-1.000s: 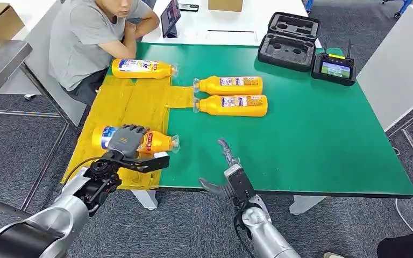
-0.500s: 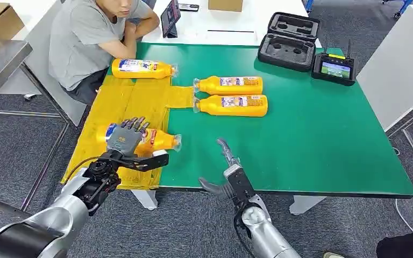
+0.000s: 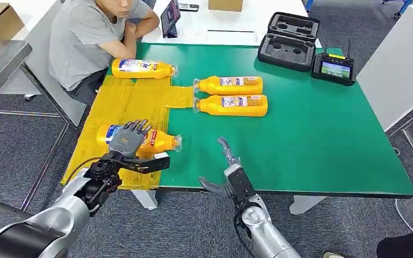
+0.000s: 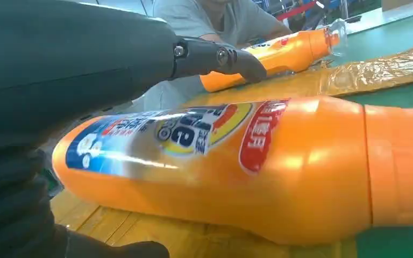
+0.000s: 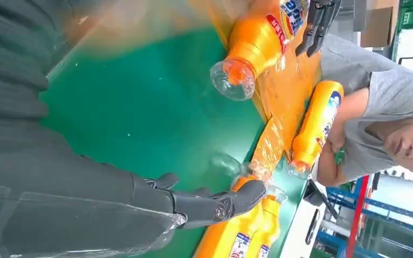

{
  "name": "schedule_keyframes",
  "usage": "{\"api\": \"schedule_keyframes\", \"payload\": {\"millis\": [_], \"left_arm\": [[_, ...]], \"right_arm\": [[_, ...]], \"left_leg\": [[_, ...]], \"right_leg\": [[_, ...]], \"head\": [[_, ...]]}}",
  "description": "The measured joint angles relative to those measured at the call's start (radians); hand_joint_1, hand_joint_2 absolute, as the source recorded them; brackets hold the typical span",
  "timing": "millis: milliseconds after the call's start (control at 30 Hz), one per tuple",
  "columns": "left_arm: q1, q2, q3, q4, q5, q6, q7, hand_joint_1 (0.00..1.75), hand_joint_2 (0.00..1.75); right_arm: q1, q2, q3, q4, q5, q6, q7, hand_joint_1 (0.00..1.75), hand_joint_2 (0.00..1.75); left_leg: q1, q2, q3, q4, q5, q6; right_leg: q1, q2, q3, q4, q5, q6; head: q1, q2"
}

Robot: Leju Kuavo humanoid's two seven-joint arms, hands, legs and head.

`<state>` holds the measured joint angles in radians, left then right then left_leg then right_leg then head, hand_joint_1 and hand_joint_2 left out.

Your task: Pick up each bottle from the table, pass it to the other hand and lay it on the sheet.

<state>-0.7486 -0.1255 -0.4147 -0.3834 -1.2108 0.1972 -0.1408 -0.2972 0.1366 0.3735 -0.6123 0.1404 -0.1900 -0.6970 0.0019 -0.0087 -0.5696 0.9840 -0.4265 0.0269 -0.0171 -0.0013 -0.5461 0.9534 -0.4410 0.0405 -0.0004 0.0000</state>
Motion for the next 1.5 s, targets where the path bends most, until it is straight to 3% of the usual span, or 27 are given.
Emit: {"api": "schedule_keyframes", "payload": {"millis": [200, 333, 467, 567, 833, 867, 967, 1167, 1500], "left_arm": [[0.001, -0.003, 0.0, 0.0, -0.007, 0.023, -0.005, 0.0, 1.75], [0.023, -0.024, 0.001, -0.038, 0.021, 0.117, -0.1, 0.0, 1.75], [0.111, -0.044, 0.008, -0.183, 0.229, -0.091, -0.349, 0.0, 1.75], [0.169, -0.042, 0.007, -0.282, 0.349, -0.234, -0.413, 0.0, 1.75], [0.234, -0.029, 0.007, -0.399, 0.555, -0.371, -0.533, 0.0, 1.75], [0.242, -0.029, 0.007, -0.411, 0.581, -0.389, -0.543, 0.0, 1.75], [0.281, -0.029, 0.003, -0.46, 0.667, -0.42, -0.557, 0.0, 1.75], [0.371, -0.029, -0.056, -0.526, 0.784, -0.335, -0.557, 0.0, 1.75], [0.497, -0.027, -0.122, -0.629, 0.988, -0.367, -0.558, 0.0, 1.75]], "right_arm": [[0.0, 0.0, 0.0, 0.0, -0.003, -0.008, 0.0, 0.0, 1.75], [0.007, -0.005, 0.0, -0.003, -0.012, -0.023, 0.0, 0.0, 1.75], [0.022, -0.012, -0.001, -0.013, -0.017, -0.021, 0.0, 0.0, 1.75], [0.026, -0.018, -0.001, -0.016, -0.021, -0.013, 0.0, 0.0, 1.75], [0.026, -0.021, -0.001, -0.023, -0.031, 0.0, 0.0, 0.0, 1.75], [0.026, -0.021, -0.001, -0.024, -0.033, 0.003, 0.0, 0.0, 0.0], [0.027, -0.02, -0.001, -0.032, -0.039, 0.006, 0.0, 0.0, 0.0], [0.072, -0.016, -0.001, -0.106, -0.035, -0.095, 0.0, 0.0, 0.0], [0.174, -0.019, -0.014, -0.292, -0.049, -0.182, 0.0, 0.0, 0.0]], "left_leg": [[0.0, 0.0, 0.0, 0.0, 0.0, 0.0], [0.0, 0.0, 0.0, 0.0, 0.0, 0.0], [-0.001, 0.001, 0.0, 0.0, 0.0, 0.0], [-0.001, 0.001, 0.0, 0.0, 0.0, 0.0], [0.0, 0.0, 0.0, 0.0, 0.0, 0.0], [0.0, 0.0, 0.0, 0.0, 0.0, 0.0], [0.0, 0.0, 0.0, 0.0, 0.0, 0.0], [0.0, 0.0, 0.0, 0.0, 0.0, 0.0], [0.0, 0.0, -0.001, 0.0, 0.0, 0.0]], "right_leg": [[0.0, 0.0, 0.0, 0.0, 0.0, 0.0], [0.0, 0.0, 0.0, 0.0, 0.0, 0.0], [-0.001, 0.0, 0.0, 0.0, 0.0, 0.0], [0.0, 0.0, -0.001, -0.001, 0.0, 0.0], [0.0, 0.0, 0.0, 0.0, 0.0, 0.0], [0.0, 0.0, 0.0, 0.0, 0.0, 0.0], [0.0, 0.0, -0.001, 0.0, 0.0, 0.0], [0.0, 0.0, -0.001, 0.0, 0.0, 0.0], [0.0, 0.0, -0.002, 0.0, 0.0, 0.0]], "head": [[0.0, 0.0], [0.0, 0.0], [0.0, 0.0], [0.0, 0.0], [0.0, 0.0], [0.0, 0.0], [0.0, 0.0], [0.0, 0.0], [0.0, 0.0]]}}
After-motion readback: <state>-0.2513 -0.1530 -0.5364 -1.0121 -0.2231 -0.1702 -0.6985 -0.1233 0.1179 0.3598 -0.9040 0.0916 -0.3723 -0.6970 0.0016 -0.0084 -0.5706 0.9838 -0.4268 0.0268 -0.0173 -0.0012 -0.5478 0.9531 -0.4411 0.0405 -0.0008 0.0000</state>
